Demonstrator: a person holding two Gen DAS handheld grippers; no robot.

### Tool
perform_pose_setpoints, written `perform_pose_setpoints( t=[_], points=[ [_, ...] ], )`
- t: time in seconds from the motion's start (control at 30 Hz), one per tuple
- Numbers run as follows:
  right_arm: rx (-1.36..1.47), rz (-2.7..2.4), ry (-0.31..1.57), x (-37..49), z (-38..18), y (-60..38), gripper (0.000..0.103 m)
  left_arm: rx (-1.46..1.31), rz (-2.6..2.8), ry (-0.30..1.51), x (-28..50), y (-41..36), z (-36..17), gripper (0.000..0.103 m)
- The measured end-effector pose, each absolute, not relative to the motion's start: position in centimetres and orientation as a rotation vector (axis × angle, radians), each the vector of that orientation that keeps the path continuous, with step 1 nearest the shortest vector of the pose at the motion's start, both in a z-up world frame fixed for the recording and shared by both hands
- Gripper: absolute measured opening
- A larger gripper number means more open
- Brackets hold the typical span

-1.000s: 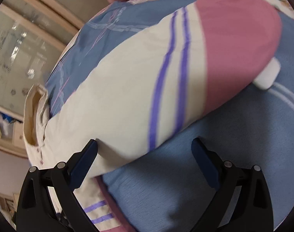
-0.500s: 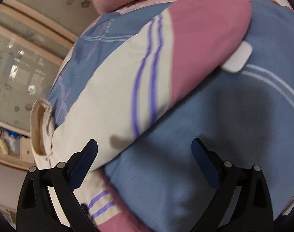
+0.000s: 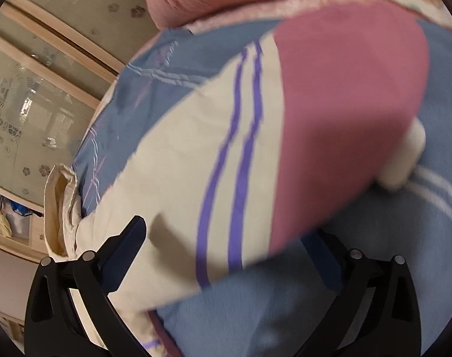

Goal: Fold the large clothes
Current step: 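Lift the sleeve with the right gripper and lay it across the jacket body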

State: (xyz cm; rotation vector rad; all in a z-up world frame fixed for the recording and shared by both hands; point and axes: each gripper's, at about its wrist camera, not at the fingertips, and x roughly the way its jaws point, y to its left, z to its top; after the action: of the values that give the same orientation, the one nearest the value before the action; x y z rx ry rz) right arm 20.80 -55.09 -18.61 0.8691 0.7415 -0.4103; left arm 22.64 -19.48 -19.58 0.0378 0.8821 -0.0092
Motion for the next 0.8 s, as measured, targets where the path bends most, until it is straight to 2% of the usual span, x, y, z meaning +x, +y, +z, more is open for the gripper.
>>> perform_pose_setpoints(
  t=[0.1,0.3,0.37,0.4,0.43,0.47,0.5,0.63,0.8],
  points=[
    [0.837,-0.453,0.728,21.8,-19.0,-55.9,0.102,0.034,-0.018,0.878,22.5,-19.4,-19.6,0.101],
    [1.073,-0.472,0.613,21.2,-19.8,-60.8,0.099,0.035,-0.025,0.885,22.6,-19.3,-19.7,0.101],
    [1.077,-0.488,0.561,20.8,-19.7,-62.1,0.079,0.037,-0.024,0.882,22.6,-19.3,-19.7,0.101],
    [1.05,-0.519,0.557,20.5,-19.5,-62.4,0.051,0.036,-0.024,0.881,22.6,-19.3,-19.7,0.101],
    [1.03,-0.543,0.552,20.2,-19.3,-62.6,0.029,0.035,-0.024,0.88,22.6,-19.3,-19.7,0.101],
    [1.041,-0.526,0.537,19.9,-19.3,-62.8,0.025,0.035,-0.024,0.879,22.5,-19.3,-19.7,0.101],
    [1.055,-0.483,0.51,19.8,-18.9,-62.6,0.015,0.036,-0.023,0.879,22.6,-19.3,-19.7,0.101],
    [0.865,-0.352,0.403,19.8,-14.2,-59.4,0.013,0.044,-0.018,0.88,22.5,-19.4,-19.8,0.101],
    [0.607,0.049,0.314,20.9,-8.6,-50.2,0.013,-0.005,-0.031,0.867,22.4,-18.5,-19.1,0.101]
  ],
)
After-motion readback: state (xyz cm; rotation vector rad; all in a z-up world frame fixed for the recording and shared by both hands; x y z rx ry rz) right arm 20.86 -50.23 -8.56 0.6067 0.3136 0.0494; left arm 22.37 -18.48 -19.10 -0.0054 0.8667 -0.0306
